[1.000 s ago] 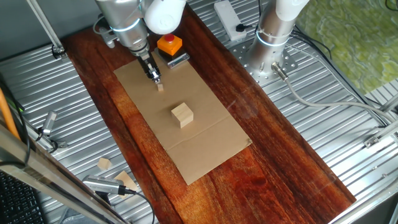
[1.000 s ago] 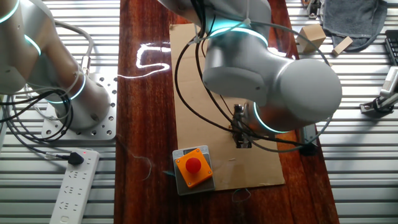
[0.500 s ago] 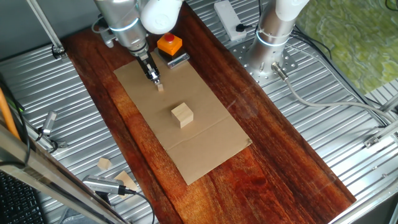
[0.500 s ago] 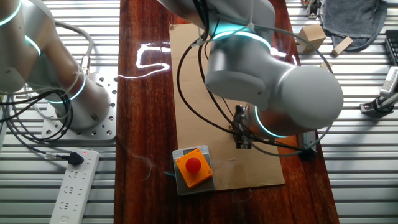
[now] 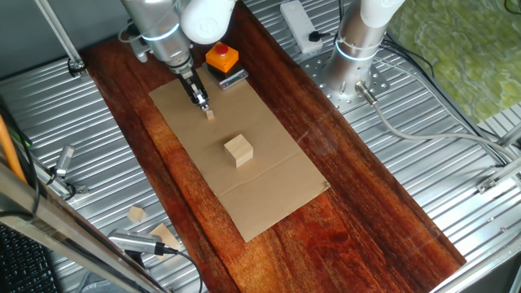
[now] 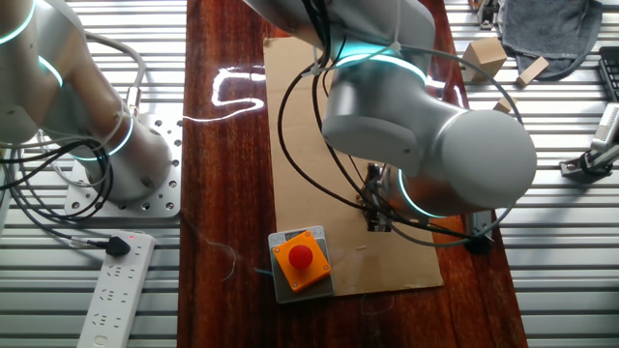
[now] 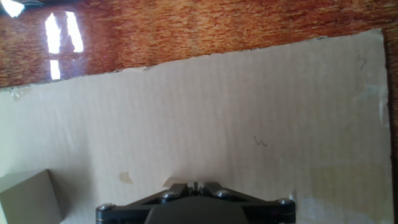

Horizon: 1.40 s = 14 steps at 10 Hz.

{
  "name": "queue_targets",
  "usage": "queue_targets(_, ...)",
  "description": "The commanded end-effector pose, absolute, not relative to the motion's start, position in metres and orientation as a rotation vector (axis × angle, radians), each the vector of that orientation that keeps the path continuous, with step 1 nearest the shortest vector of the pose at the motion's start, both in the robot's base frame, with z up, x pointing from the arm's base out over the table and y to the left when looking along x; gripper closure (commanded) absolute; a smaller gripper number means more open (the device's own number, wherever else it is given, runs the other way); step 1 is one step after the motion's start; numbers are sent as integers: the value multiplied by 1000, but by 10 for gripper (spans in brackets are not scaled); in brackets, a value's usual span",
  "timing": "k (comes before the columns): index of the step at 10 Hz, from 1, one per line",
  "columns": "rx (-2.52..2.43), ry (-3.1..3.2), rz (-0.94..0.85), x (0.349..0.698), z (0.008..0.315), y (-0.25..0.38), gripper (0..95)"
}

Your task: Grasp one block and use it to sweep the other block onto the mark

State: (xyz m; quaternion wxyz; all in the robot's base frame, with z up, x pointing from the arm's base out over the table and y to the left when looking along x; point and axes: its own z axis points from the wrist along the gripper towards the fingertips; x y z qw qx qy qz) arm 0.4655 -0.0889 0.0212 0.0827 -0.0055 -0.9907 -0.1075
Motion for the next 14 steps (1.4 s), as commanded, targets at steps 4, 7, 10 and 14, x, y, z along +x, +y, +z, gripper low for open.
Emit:
queue_targets(4, -7, -2956, -322, 466, 21, -88, 950)
queue_targets(7, 24, -2959, -310, 466, 21, -88, 950)
queue_targets(10, 88, -2980, -239, 466, 21, -88, 950)
queue_targets(14, 164, -2983, -250, 466, 21, -88, 950)
